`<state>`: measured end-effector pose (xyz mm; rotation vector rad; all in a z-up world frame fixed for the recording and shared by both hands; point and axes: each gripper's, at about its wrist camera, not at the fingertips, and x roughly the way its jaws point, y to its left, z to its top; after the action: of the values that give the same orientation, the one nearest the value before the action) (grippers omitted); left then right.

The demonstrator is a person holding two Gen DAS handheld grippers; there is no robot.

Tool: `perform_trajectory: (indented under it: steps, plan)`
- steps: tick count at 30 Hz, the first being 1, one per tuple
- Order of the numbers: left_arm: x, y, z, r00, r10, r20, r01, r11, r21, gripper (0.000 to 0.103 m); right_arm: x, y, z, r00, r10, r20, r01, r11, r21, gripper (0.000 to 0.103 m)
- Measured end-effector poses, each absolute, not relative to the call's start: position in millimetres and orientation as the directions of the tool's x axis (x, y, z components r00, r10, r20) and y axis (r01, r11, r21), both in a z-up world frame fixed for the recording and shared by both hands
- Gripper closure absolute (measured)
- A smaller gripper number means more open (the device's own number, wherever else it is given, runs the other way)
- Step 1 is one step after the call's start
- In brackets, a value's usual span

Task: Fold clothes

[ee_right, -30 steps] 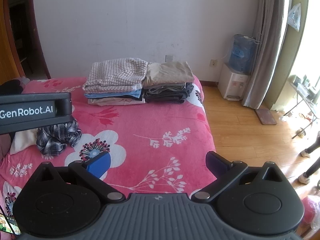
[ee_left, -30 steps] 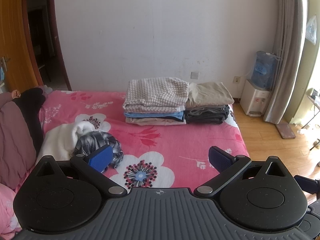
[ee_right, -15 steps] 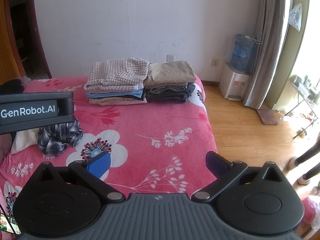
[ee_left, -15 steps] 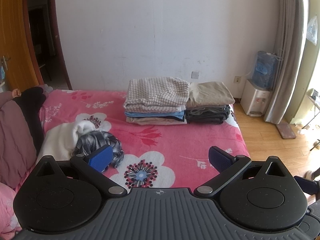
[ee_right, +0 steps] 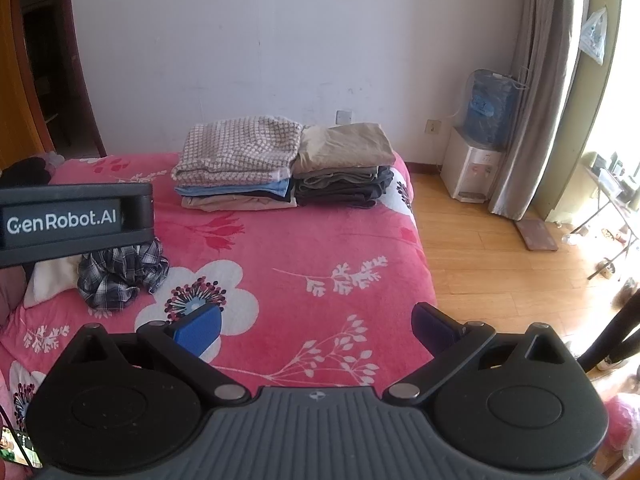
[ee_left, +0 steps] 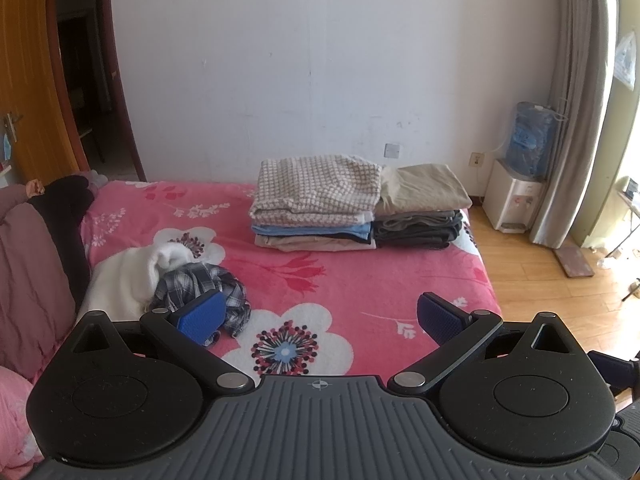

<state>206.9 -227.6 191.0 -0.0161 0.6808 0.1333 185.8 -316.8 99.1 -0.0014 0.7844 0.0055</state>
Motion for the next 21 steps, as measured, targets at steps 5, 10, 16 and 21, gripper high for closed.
perform_trajectory:
  steps: [5, 10, 16, 21]
  plan:
    - [207.6, -226.8, 191.9, 0.769, 0.117, -0.628, -0.128, 0.991, 0.029, 0.000, 187.2, -315.5, 99.1, 0.708, 0.004, -0.706, -0.005, 1.000, 0.002, 0.000]
    - [208.1, -225.5, 190.4, 0.768, 0.118, -0.630, -0.129, 0.991, 0.028, 0.000, 186.8, -314.8, 99.3, 0.709, 0.005, -0.705, -0.006, 1.000, 0.000, 0.000]
    - [208.6, -223.7, 188.3, 0.764, 0.119, -0.635, -0.132, 0.991, 0.027, 0.000, 188.3, -312.4, 98.0, 0.705, 0.006, -0.709, -0.011, 1.000, -0.002, 0.000]
    - [208.4, -222.2, 187.8, 0.763, 0.118, -0.636, -0.132, 0.991, 0.024, 0.000, 189.6, -312.2, 97.3, 0.706, 0.007, -0.709, -0.012, 1.000, -0.002, 0.000]
